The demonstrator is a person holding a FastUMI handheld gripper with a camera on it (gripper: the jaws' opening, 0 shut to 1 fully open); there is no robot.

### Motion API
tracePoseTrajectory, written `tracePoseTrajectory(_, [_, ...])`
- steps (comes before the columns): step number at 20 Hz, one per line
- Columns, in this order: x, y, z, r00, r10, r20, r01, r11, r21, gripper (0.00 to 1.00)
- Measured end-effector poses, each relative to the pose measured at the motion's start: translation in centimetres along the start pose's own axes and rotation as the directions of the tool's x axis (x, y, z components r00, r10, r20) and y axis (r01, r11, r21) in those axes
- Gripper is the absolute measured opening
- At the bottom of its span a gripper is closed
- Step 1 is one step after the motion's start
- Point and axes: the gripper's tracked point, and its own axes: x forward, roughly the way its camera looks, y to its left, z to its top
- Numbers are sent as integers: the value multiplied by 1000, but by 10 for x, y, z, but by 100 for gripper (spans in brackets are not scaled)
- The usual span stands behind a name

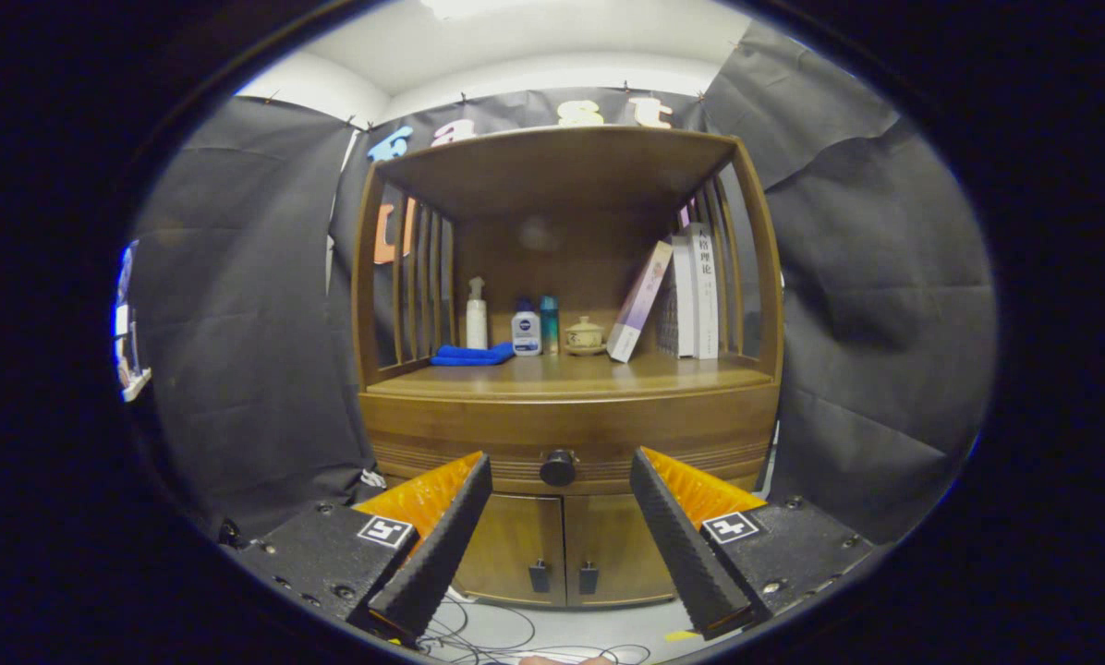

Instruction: Pull open the drawer, take out the items inside it, and place them on the countertop above the cabinet.

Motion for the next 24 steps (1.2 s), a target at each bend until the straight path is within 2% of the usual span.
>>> tracePoseTrajectory(4, [41, -7, -18, 999, -29, -42, 30, 999, 37, 99])
tracePoseTrajectory(7, [69, 0, -30, 997, -15, -70, 19, 999, 49, 99])
tracePoseTrajectory(13, [121, 5, -44, 997, -36, -70, 36, 999, -6, 94])
tracePoseTrajectory(20, [162, 5, -59, 995, -52, -80, 52, 999, -7, 66])
tracePoseTrajectory(21, [164, 4, -65, 993, -55, -104, 56, 998, 2, 65])
tracePoseTrajectory(22, [158, 3, -58, 996, -69, -60, 70, 997, 10, 64])
tracePoseTrajectory(24, [167, 0, -61, 994, -94, -50, 95, 996, 4, 55])
